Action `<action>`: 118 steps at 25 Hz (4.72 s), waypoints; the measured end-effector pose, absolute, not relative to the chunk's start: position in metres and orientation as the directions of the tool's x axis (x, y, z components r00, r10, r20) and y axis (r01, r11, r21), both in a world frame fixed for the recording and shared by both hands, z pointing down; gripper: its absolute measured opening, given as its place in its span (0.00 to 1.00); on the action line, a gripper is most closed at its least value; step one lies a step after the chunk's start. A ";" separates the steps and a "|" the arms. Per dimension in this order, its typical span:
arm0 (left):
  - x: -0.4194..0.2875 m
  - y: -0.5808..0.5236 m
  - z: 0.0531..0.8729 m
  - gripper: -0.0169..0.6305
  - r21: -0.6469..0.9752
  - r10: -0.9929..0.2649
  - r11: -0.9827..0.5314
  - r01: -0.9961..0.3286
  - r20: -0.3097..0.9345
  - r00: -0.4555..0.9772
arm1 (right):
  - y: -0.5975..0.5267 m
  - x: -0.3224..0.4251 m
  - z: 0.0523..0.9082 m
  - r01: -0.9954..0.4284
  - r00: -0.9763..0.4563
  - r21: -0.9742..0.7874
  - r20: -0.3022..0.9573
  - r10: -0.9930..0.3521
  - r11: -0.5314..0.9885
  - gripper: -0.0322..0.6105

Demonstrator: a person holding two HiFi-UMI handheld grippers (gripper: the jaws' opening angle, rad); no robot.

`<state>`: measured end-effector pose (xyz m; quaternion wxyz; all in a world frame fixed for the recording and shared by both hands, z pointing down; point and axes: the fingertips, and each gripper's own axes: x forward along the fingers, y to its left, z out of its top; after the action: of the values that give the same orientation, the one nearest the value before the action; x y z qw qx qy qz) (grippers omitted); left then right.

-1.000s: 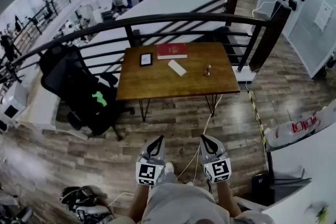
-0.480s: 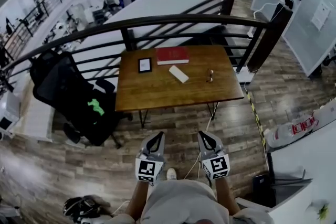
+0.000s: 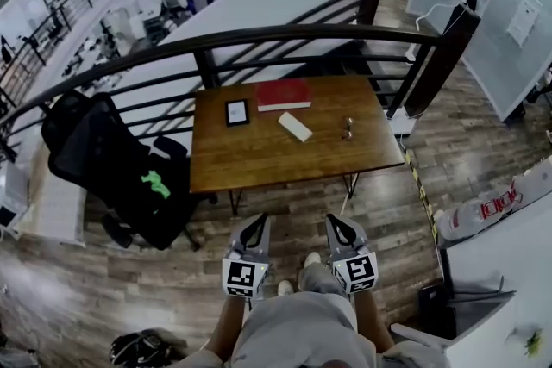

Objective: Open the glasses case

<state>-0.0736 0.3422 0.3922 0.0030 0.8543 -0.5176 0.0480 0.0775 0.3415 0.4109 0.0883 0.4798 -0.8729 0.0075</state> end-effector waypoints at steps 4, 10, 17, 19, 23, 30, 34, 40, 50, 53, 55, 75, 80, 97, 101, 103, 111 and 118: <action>-0.082 0.329 0.394 0.06 -0.039 -0.891 -0.450 -0.892 0.089 0.446 | 0.324 0.070 0.409 -0.830 -0.536 0.079 0.162 -0.828 0.552 0.05; -0.092 0.299 0.395 0.06 -0.041 -0.905 -0.419 -0.907 0.097 0.414 | 0.284 0.060 0.408 -0.812 -0.566 0.070 0.151 -0.811 0.580 0.05; -0.089 0.245 0.380 0.06 -0.063 -0.919 -0.390 -0.918 0.091 0.384 | 0.228 0.062 0.395 -0.793 -0.596 0.065 0.123 -0.794 0.605 0.05; -0.086 0.229 0.377 0.06 -0.068 -0.923 -0.381 -0.922 0.090 0.375 | 0.212 0.066 0.393 -0.790 -0.600 0.068 0.119 -0.791 0.609 0.05; -0.077 0.204 0.381 0.06 -0.057 -0.926 -0.368 -0.928 0.108 0.361 | 0.183 0.078 0.394 -0.784 -0.608 0.060 0.127 -0.783 0.618 0.05; -0.057 0.163 0.375 0.06 -0.064 -0.939 -0.335 -0.940 0.104 0.328 | 0.140 0.093 0.391 -0.760 -0.638 0.055 0.121 -0.760 0.647 0.05; -0.048 0.154 0.378 0.06 -0.073 -0.941 -0.327 -0.942 0.117 0.318 | 0.122 0.098 0.391 -0.747 -0.654 0.051 0.118 -0.747 0.662 0.05; -0.045 0.144 0.390 0.06 -0.047 -0.941 -0.317 -0.947 0.144 0.307 | 0.113 0.103 0.402 -0.744 -0.661 0.016 0.130 -0.739 0.668 0.05; -0.046 0.105 0.404 0.06 -0.024 -0.932 -0.338 -0.941 0.147 0.331 | 0.081 0.090 0.412 -0.735 -0.666 0.026 0.156 -0.729 0.678 0.05; -0.048 0.078 0.398 0.06 -0.026 -0.931 -0.349 -0.937 0.120 0.343 | 0.063 0.087 0.411 -0.744 -0.654 0.039 0.160 -0.739 0.667 0.05; -0.050 0.062 0.395 0.06 -0.026 -0.928 -0.358 -0.933 0.115 0.353 | 0.050 0.084 0.410 -0.749 -0.648 0.040 0.166 -0.744 0.661 0.05; -0.111 -0.055 0.410 0.06 0.042 -0.889 -0.442 -0.896 0.112 0.444 | -0.056 0.015 0.417 -0.785 -0.588 0.072 0.227 -0.776 0.615 0.05; -0.107 -0.070 0.428 0.06 0.062 -0.842 -0.522 -0.851 0.123 0.525 | -0.071 0.014 0.436 -0.815 -0.531 0.091 0.278 -0.800 0.572 0.05; -0.083 -0.108 0.511 0.06 0.101 -0.734 -0.618 -0.780 0.282 0.618 | -0.102 0.026 0.511 -0.838 -0.454 0.080 0.444 -0.772 0.539 0.06; -0.079 -0.115 0.531 0.06 0.118 -0.730 -0.600 -0.791 0.322 0.603 | -0.107 0.028 0.534 -0.825 -0.455 0.083 0.491 -0.743 0.560 0.06; -0.077 -0.117 0.542 0.06 0.124 -0.725 -0.595 -0.794 0.344 0.597 | -0.111 0.029 0.543 -0.817 -0.459 0.083 0.505 -0.731 0.570 0.06; -0.063 -0.121 0.582 0.06 0.140 -0.695 -0.583 -0.800 0.426 0.580 | -0.117 0.035 0.575 -0.799 -0.473 0.056 0.557 -0.683 0.599 0.06; -0.054 -0.125 0.612 0.06 0.145 -0.669 -0.579 -0.803 0.478 0.569 | -0.118 0.040 0.601 -0.779 -0.473 0.058 0.600 -0.645 0.625 0.07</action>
<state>-0.0540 -0.1255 0.6116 0.1762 0.8680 -0.4239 0.1892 0.0398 -0.1181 0.6012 0.2971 0.4184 -0.8509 0.1123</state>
